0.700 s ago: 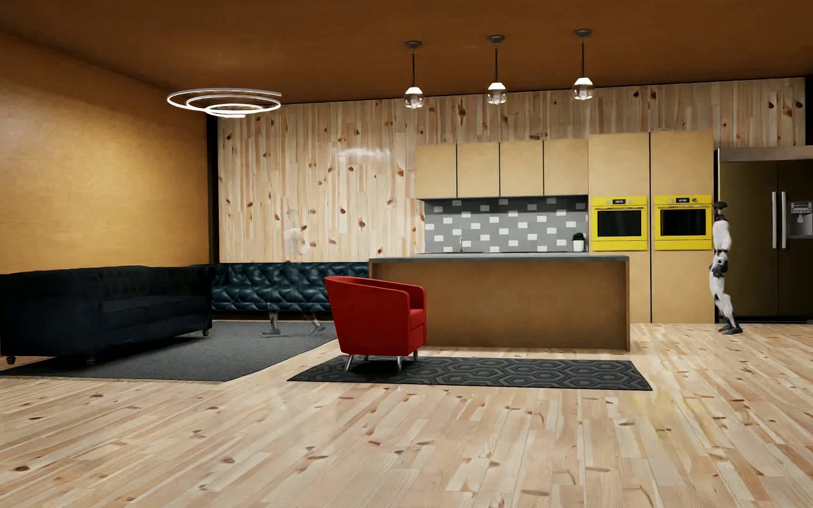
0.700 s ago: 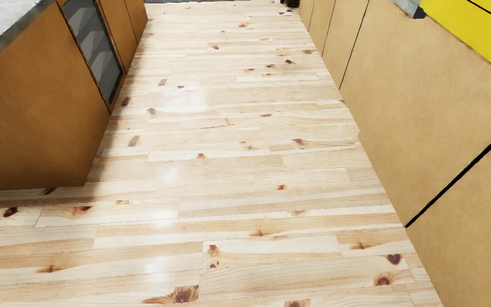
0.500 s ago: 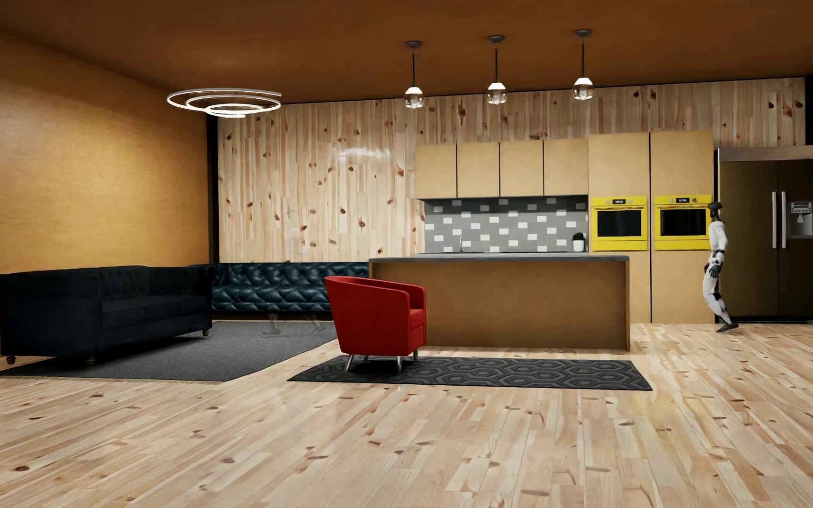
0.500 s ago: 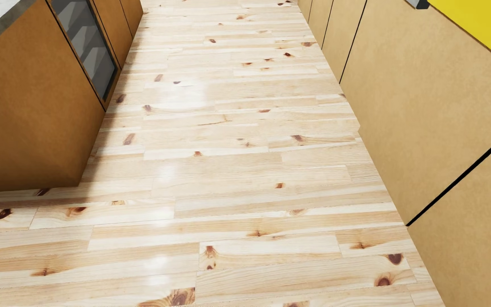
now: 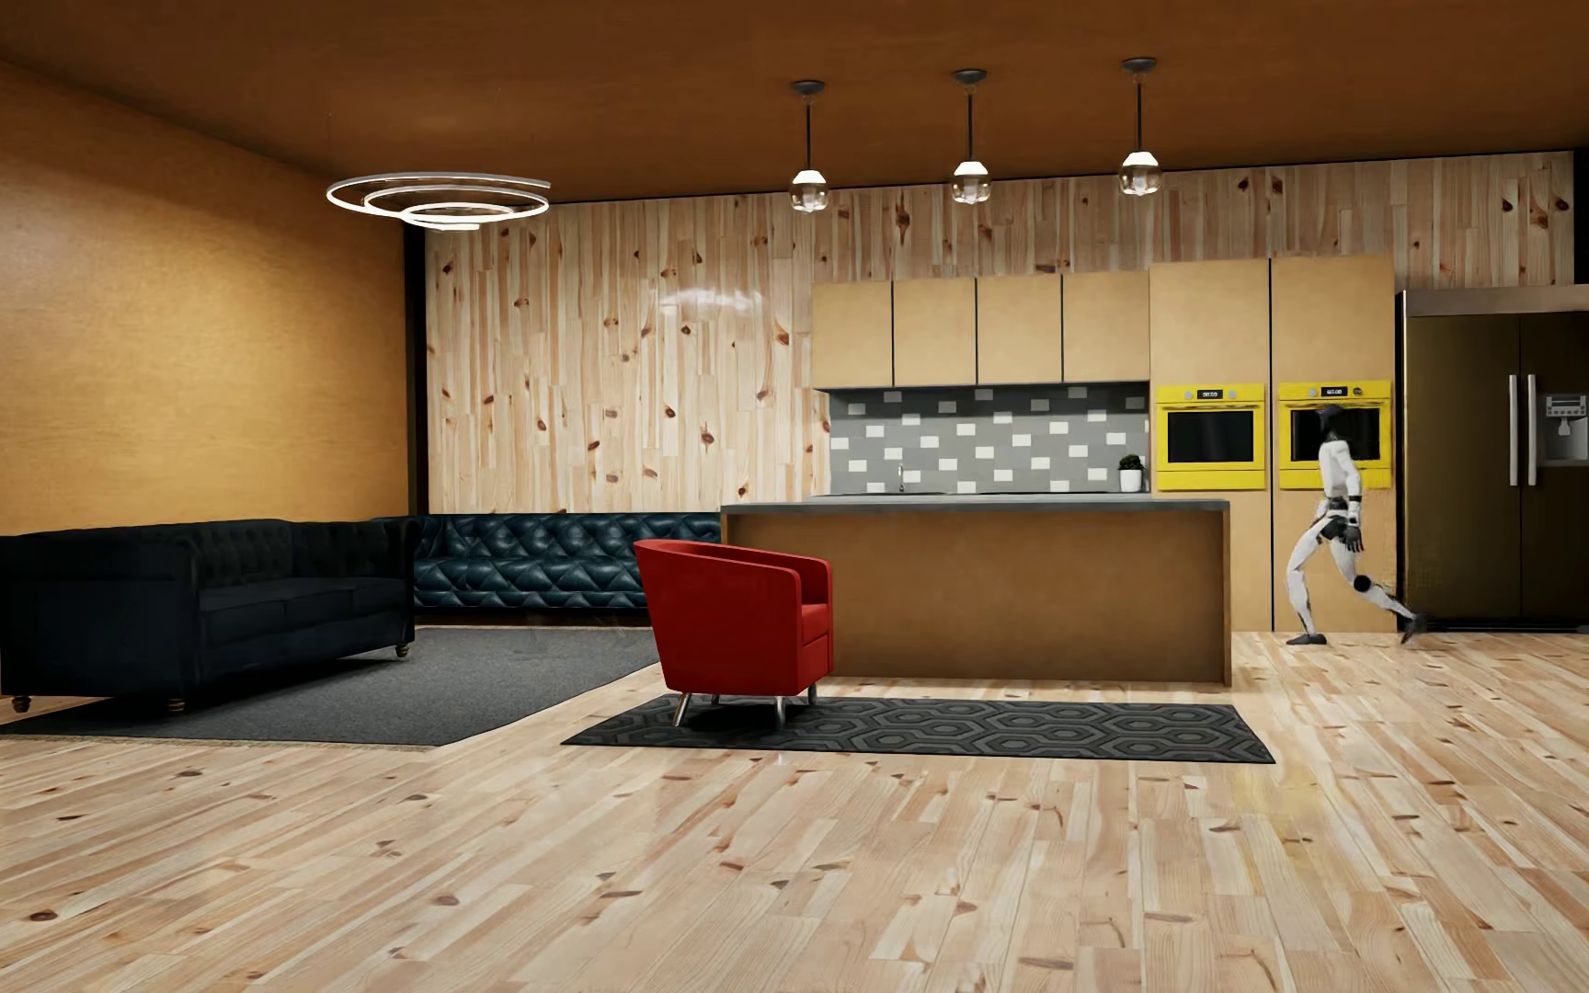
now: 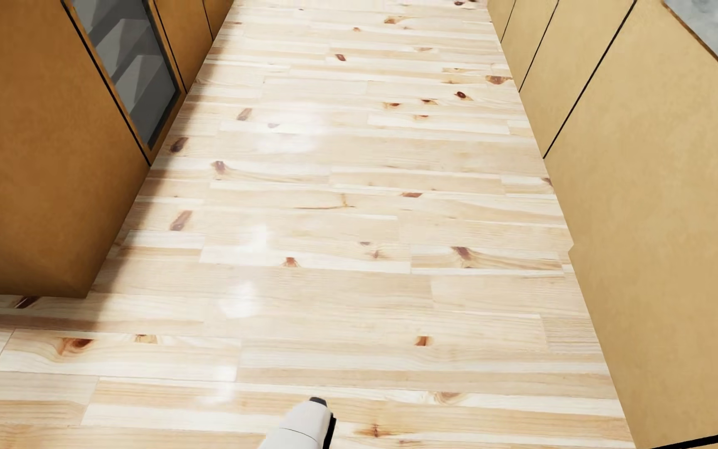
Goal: Approach the sofa
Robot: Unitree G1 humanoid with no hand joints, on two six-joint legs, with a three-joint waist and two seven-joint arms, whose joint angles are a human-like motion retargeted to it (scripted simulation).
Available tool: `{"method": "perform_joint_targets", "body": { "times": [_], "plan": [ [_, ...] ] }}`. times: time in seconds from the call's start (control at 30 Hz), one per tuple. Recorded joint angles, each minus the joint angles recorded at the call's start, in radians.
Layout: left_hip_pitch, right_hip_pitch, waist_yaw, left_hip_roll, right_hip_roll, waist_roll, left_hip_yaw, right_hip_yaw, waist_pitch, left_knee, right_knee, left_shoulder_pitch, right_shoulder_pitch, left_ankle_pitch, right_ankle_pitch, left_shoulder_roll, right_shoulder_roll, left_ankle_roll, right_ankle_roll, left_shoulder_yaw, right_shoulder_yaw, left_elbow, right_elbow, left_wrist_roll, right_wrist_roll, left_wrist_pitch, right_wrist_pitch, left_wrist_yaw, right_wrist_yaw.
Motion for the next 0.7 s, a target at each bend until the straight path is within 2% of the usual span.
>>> {"method": "perform_joint_targets", "body": {
  "times": [0.03,0.07,0.13,0.17,0.2,0.27,0.3,0.33,0.37,0.4,0.43,0.47,0.5,0.53,0.57,0.6,0.63,0.67,0.7],
  "plan": [
    [0.048,-0.076,-0.025,-0.018,-0.002,0.011,0.000,0.000,-0.001,0.012,0.174,-0.008,0.018,-0.039,0.148,-0.005,0.002,0.000,0.000,0.000,0.011,-0.001,0.041,0.000,0.000,0.000,0.000,0.000,0.000],
    [0.111,-0.180,-0.054,-0.038,-0.004,0.020,0.000,0.000,0.007,0.003,0.383,-0.016,0.034,-0.072,0.224,-0.009,-0.001,0.000,0.000,0.005,0.021,-0.022,0.066,0.000,0.000,0.000,0.000,0.000,0.000],
    [0.268,-0.391,-0.148,-0.069,0.002,0.043,0.000,0.000,0.027,-0.056,0.672,-0.036,0.080,-0.120,0.199,-0.012,-0.005,0.000,0.000,0.009,-0.002,-0.088,0.071,0.000,0.000,0.000,0.000,0.000,0.000],
    [0.354,-0.497,-0.201,-0.068,0.016,0.061,0.000,0.000,0.031,-0.112,0.683,-0.051,0.099,-0.126,0.187,-0.011,-0.005,0.000,0.000,0.014,-0.008,-0.123,0.072,0.000,0.000,0.000,0.000,0.000,0.000],
    [0.446,-0.589,-0.253,-0.068,0.029,0.077,0.000,0.000,0.041,-0.181,0.601,-0.063,0.105,-0.118,0.203,-0.008,-0.009,0.000,0.000,0.032,0.008,-0.161,0.082,0.000,0.000,0.000,0.000,0.000,0.000],
    [0.629,-0.721,-0.352,-0.058,0.040,0.099,0.000,0.000,0.042,-0.307,0.269,-0.071,0.138,-0.121,0.316,0.004,-0.018,0.000,0.000,0.060,-0.001,-0.239,0.077,0.000,0.000,0.000,0.000,0.000,0.000],
    [0.708,-0.763,-0.399,-0.052,0.033,0.106,0.000,0.000,0.037,-0.355,0.084,-0.085,0.150,-0.140,0.313,0.015,-0.022,0.000,0.000,0.054,-0.005,-0.273,0.070,0.000,0.000,0.000,0.000,0.000,0.000],
    [0.772,-0.805,-0.428,-0.050,0.027,0.107,0.000,0.000,0.027,-0.384,-0.063,-0.101,0.156,-0.165,0.202,0.026,-0.023,0.000,0.000,0.062,-0.009,-0.304,0.065,0.000,0.000,0.000,0.000,0.000,0.000],
    [0.830,-0.836,-0.452,-0.045,0.018,0.109,0.000,0.000,0.021,-0.395,-0.147,-0.120,0.163,-0.189,0.026,0.035,-0.026,0.000,0.000,0.065,-0.010,-0.323,0.059,0.000,0.000,0.000,0.000,0.000,0.000],
    [0.872,-0.855,-0.478,-0.034,0.003,0.116,0.000,0.000,0.020,-0.390,-0.151,-0.139,0.167,-0.200,-0.073,0.039,-0.028,0.000,0.000,0.067,-0.012,-0.328,0.057,0.000,0.000,0.000,0.000,0.000,0.000],
    [0.899,-0.876,-0.503,-0.027,-0.005,0.121,0.000,0.000,0.020,-0.369,-0.127,-0.149,0.170,-0.186,0.005,0.036,-0.026,0.000,0.000,0.079,-0.017,-0.322,0.062,0.000,0.000,0.000,0.000,0.000,0.000],
    [0.923,-0.912,-0.528,-0.006,0.010,0.128,0.000,0.000,0.019,-0.323,-0.091,-0.140,0.175,-0.134,0.185,0.030,-0.024,0.000,0.000,0.095,-0.012,-0.305,0.071,0.000,0.000,0.000,0.000,0.000,0.000],
    [0.903,-0.934,-0.530,0.022,0.029,0.148,0.000,0.000,0.008,-0.238,-0.009,-0.129,0.173,-0.018,0.330,0.017,-0.019,0.000,0.000,0.111,-0.012,-0.280,0.086,0.000,0.000,0.000,0.000,0.000,0.000],
    [0.864,-0.917,-0.500,0.048,0.068,0.167,0.000,0.000,-0.003,-0.100,0.054,-0.113,0.169,0.136,0.375,0.004,-0.016,0.000,0.000,0.108,0.000,-0.242,0.109,0.000,0.000,0.000,0.000,0.000,0.000],
    [0.782,-0.873,-0.460,0.059,0.108,0.168,0.000,0.000,-0.012,0.085,0.085,-0.094,0.158,0.250,0.358,0.004,-0.011,0.000,0.000,0.089,0.012,-0.213,0.123,0.000,0.000,0.000,0.000,0.000,0.000],
    [0.671,-0.811,-0.423,0.079,0.148,0.172,0.000,0.000,-0.018,0.278,0.085,-0.074,0.147,0.250,0.312,0.004,-0.002,0.000,0.000,0.077,-0.013,-0.205,0.131,0.000,0.000,0.000,0.000,0.000,0.000],
    [0.572,-0.714,-0.380,0.086,0.170,0.169,0.000,0.000,-0.014,0.411,0.053,-0.054,0.135,0.143,0.241,0.002,0.005,0.000,0.000,0.078,-0.051,-0.203,0.132,0.000,0.000,0.000,0.000,0.000,0.000],
    [0.485,-0.597,-0.328,0.068,0.169,0.147,0.000,0.000,-0.004,0.456,0.002,-0.044,0.115,0.031,0.164,0.003,0.000,0.000,0.000,0.063,-0.054,-0.188,0.120,0.000,0.000,0.000,0.000,0.000,0.000],
    [0.391,-0.500,-0.265,0.054,0.159,0.121,0.000,0.000,-0.005,0.432,-0.047,-0.031,0.092,-0.029,0.087,0.004,-0.008,0.000,0.000,0.059,-0.056,-0.177,0.103,0.000,0.000,0.000,0.000,0.000,0.000]
  ]
}}
